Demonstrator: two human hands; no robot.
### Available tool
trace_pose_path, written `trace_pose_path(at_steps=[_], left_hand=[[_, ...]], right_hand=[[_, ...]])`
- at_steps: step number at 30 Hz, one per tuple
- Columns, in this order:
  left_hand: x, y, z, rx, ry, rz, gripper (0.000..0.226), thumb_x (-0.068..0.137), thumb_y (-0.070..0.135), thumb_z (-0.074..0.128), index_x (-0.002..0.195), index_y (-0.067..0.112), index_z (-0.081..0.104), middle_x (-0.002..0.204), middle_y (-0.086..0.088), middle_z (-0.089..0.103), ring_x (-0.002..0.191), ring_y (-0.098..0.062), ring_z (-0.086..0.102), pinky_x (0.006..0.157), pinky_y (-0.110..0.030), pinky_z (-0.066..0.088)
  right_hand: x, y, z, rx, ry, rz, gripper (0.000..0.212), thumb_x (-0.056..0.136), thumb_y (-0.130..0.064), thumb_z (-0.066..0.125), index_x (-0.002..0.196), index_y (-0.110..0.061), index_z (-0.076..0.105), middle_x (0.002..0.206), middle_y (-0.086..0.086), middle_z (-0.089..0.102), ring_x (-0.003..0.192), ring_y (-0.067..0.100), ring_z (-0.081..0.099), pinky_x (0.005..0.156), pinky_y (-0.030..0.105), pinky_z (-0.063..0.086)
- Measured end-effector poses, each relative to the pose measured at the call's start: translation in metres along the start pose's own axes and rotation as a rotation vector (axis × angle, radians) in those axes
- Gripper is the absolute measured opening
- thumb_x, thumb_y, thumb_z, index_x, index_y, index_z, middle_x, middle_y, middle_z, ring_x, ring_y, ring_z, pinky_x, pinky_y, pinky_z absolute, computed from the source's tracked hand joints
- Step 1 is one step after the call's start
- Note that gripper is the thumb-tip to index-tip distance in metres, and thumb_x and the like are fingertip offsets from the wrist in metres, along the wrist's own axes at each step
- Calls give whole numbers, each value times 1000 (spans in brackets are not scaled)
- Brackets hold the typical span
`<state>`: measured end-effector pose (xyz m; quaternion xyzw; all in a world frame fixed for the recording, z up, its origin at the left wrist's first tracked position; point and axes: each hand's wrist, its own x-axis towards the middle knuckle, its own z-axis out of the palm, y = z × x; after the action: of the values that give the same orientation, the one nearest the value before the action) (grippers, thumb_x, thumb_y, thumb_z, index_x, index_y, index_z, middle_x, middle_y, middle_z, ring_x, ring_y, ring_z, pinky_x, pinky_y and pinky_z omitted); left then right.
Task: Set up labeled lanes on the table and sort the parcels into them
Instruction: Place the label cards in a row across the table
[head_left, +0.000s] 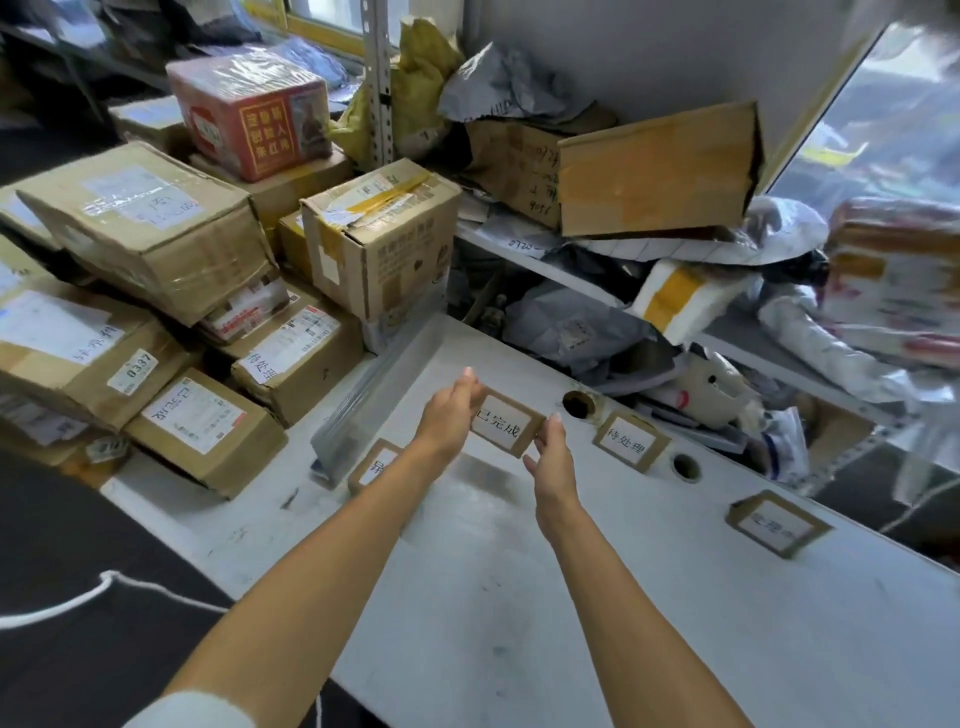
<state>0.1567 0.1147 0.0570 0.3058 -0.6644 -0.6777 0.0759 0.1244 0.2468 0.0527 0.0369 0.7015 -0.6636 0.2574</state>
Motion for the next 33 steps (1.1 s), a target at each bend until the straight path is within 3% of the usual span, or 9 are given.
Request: trace_pose_path(at_steps=[5, 7, 11, 14, 16, 18, 23, 28, 33], left_hand=[[-48, 1, 87, -6, -41, 10, 52, 110, 46, 22, 131, 18, 60, 114, -5, 63, 114, -21, 57, 94, -29, 42], [-68, -5, 128, 9, -73, 26, 50, 110, 46, 20, 124, 25, 62, 114, -1, 65, 113, -18, 57, 95, -26, 42], [-105, -7, 212, 20, -136, 78, 58, 109, 50, 18, 119, 27, 70, 115, 0, 71, 105, -10, 61, 81, -18, 45], [-130, -7, 278, 19, -173, 80, 49, 109, 49, 20, 108, 35, 67, 107, 2, 69, 100, -8, 60, 83, -20, 44], [-141, -5, 318, 19, -218, 90, 47, 108, 50, 22, 111, 34, 67, 109, 5, 68, 102, -6, 59, 93, -24, 43], [-149, -2, 351, 21, -245, 86, 47, 109, 49, 23, 116, 28, 64, 107, 9, 67, 98, -2, 57, 87, -20, 41], [-155, -3, 420, 118, -359, 45, 48, 108, 53, 22, 123, 30, 61, 121, -2, 66, 112, -16, 56, 91, -32, 38], [-144, -2, 477, 124, -458, -44, 57, 106, 56, 30, 124, 14, 65, 118, -11, 71, 113, -22, 63, 80, -28, 48], [-136, -7, 525, 105, -495, -74, 38, 109, 48, 24, 117, 28, 56, 118, 3, 60, 110, -13, 53, 94, -34, 41]], right_hand=[[-18, 0, -94, 10, 4, -79, 46, 114, -42, 19, 119, -26, 62, 104, -16, 65, 98, -4, 59, 94, 22, 42], [-32, 2, -141, 3, -5, -99, 47, 114, -42, 18, 117, -28, 63, 103, -17, 66, 94, -7, 60, 83, 16, 43], [-58, 5, -237, -21, 0, -123, 48, 113, -44, 18, 113, -29, 63, 104, -16, 65, 96, -7, 57, 89, 20, 43], [-71, 6, -303, 4, 53, -105, 50, 113, -45, 20, 116, -24, 65, 104, -9, 68, 95, -4, 60, 77, 15, 46], [-77, 3, -341, 16, 96, -109, 50, 113, -44, 20, 117, -22, 65, 105, -7, 69, 95, -2, 61, 80, 17, 48], [-77, 4, -375, 21, 123, -105, 53, 113, -43, 20, 125, -17, 64, 107, -5, 69, 97, -1, 61, 89, 22, 49], [-77, 10, -449, 62, 202, -73, 52, 113, -42, 20, 128, -14, 60, 102, -10, 64, 90, -5, 56, 74, 15, 43], [-63, 14, -503, 120, 277, -44, 57, 113, -44, 21, 139, -8, 57, 110, -1, 63, 101, 9, 57, 98, 30, 40], [-42, 17, -544, 122, 323, -28, 57, 112, -47, 19, 139, -13, 57, 108, 1, 64, 97, 8, 58, 95, 29, 41]])
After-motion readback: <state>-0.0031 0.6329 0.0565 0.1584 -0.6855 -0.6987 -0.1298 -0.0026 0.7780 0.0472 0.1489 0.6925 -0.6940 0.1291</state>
